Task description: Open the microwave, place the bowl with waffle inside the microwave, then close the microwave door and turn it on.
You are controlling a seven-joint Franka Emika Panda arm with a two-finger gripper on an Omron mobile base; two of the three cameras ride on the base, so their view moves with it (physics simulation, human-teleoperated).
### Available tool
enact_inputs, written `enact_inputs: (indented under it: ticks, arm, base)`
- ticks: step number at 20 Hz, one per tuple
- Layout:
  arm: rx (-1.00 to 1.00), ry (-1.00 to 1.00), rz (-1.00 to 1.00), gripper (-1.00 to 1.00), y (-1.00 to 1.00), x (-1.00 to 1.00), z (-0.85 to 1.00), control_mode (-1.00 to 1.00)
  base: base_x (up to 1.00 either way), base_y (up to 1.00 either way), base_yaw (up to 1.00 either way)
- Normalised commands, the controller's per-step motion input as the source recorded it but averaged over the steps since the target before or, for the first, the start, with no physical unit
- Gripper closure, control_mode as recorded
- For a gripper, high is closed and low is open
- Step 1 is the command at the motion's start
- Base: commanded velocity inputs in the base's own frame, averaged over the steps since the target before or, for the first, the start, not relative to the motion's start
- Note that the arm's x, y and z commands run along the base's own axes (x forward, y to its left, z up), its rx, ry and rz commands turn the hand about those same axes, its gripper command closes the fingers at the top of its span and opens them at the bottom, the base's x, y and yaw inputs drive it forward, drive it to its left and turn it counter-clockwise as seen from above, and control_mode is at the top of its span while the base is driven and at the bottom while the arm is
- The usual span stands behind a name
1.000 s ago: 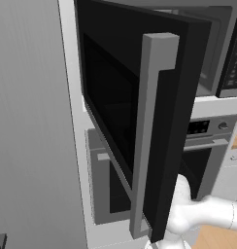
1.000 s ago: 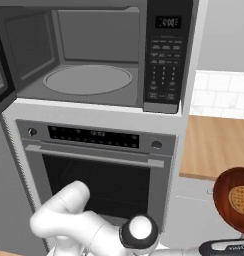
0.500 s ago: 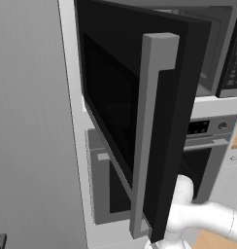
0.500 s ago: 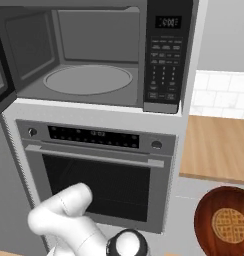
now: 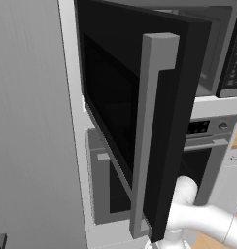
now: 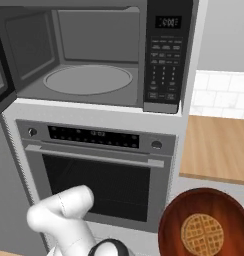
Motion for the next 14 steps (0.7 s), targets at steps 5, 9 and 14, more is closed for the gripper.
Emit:
enact_inputs:
  ticks: [5,9,14]
  arm:
    - [-0.2,-0.01,-0.03,1.0,1.0,-0.35,0.77,-1.0]
    - [-0.33,0.07,-0.11,1.0,1.0,-0.12,0.49,-1.0]
    - [-0.35,0.14,-0.11,1.0,1.0,-0.01,0.47,-1.0]
  base:
    - [0.0,0.0,0.0]
    - [0.0,0.0,0.0]
    - [0.0,0.0,0.0]
